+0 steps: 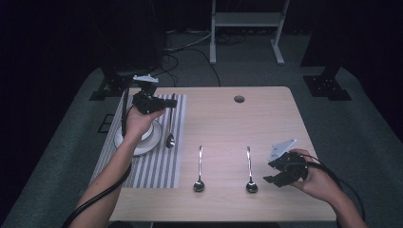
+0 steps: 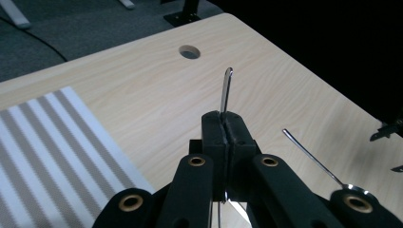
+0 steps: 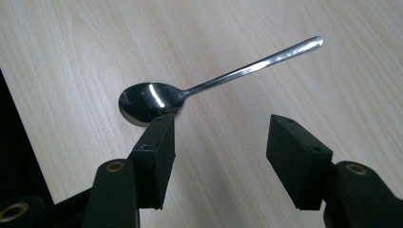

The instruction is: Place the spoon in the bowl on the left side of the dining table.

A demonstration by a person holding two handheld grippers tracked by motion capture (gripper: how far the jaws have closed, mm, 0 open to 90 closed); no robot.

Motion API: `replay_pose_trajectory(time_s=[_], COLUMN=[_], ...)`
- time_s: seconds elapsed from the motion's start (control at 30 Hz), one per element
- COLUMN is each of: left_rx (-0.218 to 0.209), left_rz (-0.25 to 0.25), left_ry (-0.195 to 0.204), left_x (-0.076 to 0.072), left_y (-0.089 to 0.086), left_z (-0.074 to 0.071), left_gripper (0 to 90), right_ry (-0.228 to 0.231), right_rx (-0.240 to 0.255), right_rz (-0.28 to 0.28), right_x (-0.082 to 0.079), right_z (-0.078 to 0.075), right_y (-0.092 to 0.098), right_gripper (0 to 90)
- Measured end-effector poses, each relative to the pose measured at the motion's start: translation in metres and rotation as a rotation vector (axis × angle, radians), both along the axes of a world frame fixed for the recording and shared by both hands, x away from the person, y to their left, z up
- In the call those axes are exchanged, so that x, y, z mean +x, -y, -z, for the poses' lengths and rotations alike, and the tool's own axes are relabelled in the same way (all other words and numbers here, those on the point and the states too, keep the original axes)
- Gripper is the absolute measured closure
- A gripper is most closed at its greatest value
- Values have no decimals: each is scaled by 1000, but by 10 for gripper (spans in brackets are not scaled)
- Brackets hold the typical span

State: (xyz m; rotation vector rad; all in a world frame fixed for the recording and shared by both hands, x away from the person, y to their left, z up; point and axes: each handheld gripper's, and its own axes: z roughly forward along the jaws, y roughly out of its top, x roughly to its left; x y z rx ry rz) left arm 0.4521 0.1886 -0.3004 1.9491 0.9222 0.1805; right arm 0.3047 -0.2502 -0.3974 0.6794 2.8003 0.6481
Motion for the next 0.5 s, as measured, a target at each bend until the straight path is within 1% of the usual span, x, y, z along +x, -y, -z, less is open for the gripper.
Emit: replay_pose_trajectory(time_s=[0.33, 0.5], left_rx=[1, -7], left_rz=[-66, -98], left_ry=[11, 14], left_x=[5, 6], left_y=[-28, -41], left_z=[-3, -5], left_gripper=[893, 893], right_ry=[4, 4], right_rx=[0, -5], right_rz=[-1, -2], right_x=[1, 1], right_z=[-2, -2], right_y=[-2, -2], right_gripper=[418, 418])
